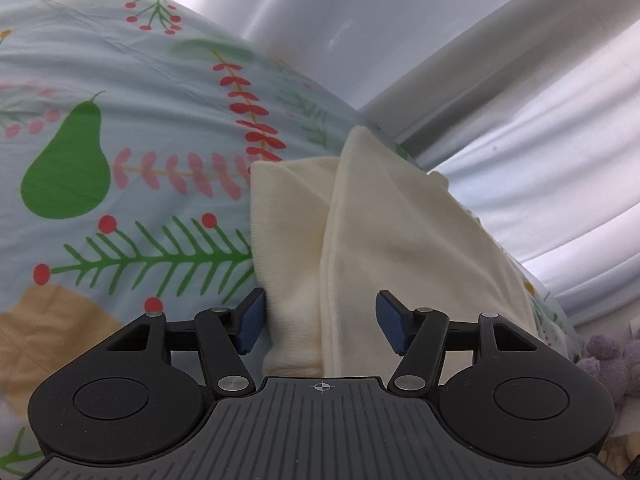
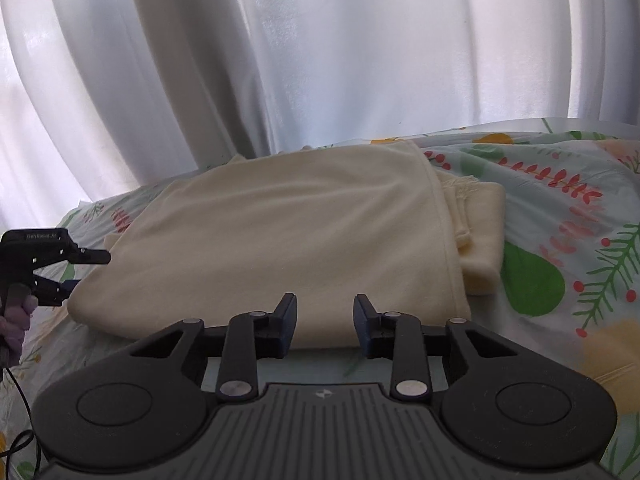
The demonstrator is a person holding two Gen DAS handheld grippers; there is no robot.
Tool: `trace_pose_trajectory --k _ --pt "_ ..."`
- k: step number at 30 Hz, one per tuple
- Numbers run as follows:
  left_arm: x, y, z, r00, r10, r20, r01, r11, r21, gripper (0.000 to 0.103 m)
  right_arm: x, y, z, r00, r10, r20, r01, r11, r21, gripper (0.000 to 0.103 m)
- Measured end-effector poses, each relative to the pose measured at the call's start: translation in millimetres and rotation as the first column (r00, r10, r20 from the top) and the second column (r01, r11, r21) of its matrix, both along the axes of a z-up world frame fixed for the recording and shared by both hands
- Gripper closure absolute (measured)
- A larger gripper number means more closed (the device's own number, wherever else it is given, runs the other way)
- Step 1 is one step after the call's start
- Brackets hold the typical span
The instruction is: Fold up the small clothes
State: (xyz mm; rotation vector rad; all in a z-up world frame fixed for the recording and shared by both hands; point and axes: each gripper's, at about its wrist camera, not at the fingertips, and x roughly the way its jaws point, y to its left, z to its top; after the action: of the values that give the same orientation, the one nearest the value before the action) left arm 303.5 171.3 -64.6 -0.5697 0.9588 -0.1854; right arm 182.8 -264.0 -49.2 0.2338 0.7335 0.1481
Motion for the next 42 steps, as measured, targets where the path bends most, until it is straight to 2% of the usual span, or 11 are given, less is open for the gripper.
trace_pose_trajectory --k 3,9,15,16,20,25,26,29,30,37,42 --pt "3.8 -0.7 -0.8 1.0 -0.011 -0.012 0.011 1.0 0.009 0.058 4.0 15.1 -3.6 1.0 0.028 -0.012 -0.028 1.0 -0.004 0.077" --pt "5.1 3.0 -2.3 1.0 -0.012 -0.008 0.012 1.0 -0.01 0.081 23.4 58.5 -2.2 0.991 0.13 -0.009 -0.131 0.988 -0.077 0.077" --pt "5.9 5.9 -6.8 1.0 -0.017 0.004 0.018 0.999 -0.034 0.079 44.9 104.3 -17.6 0.977 0.203 -0.07 -0.21 0.97 -0.124 0.075" --pt "6.4 7.7 -8.4 1.0 -0.016 0.002 0.016 0.999 -0.05 0.078 43.5 108.6 -19.7 0.979 0.198 -0.045 -0.202 0.969 -0.143 0.074" --pt "9.4 9.9 -11.3 1.0 -0.02 0.002 0.02 0.997 -0.071 0.076 42.5 114.2 -22.9 0.968 0.25 -0.023 -0.251 0.96 -0.124 0.043" --pt "9.2 9.1 -8.7 1.0 -0.017 0.017 0.019 0.998 -0.067 0.083 42.1 120.1 -24.8 0.962 0.272 -0.012 -0.271 0.951 -0.147 0.036" --pt "9.0 8.7 -7.0 1.0 -0.016 0.02 0.018 0.998 -0.067 0.084 41.3 118.4 -23.4 0.963 0.269 -0.012 -0.268 0.954 -0.132 0.04" --pt "5.9 2.7 6.1 0.997 -0.033 0.064 0.037 0.998 -0.055 0.086 39.6 104.3 -17.1 0.979 0.205 -0.014 -0.205 0.975 -0.089 0.081" --pt "4.8 -0.7 12.3 0.996 -0.043 0.082 0.047 0.997 -0.053 0.086 38.5 96.4 -15.6 0.985 0.172 -0.018 -0.173 0.982 -0.073 0.09" --pt "-0.7 -58.3 58.4 0.963 -0.165 0.215 0.177 0.984 -0.038 0.086 19.7 29.3 4.1 0.997 -0.071 0.02 0.071 0.997 -0.017 0.092" --pt "-0.6 -119.4 50.2 0.942 -0.267 0.203 0.268 0.963 0.021 0.086 11.4 7.4 12.0 0.991 -0.127 0.037 0.127 0.992 -0.014 0.092"
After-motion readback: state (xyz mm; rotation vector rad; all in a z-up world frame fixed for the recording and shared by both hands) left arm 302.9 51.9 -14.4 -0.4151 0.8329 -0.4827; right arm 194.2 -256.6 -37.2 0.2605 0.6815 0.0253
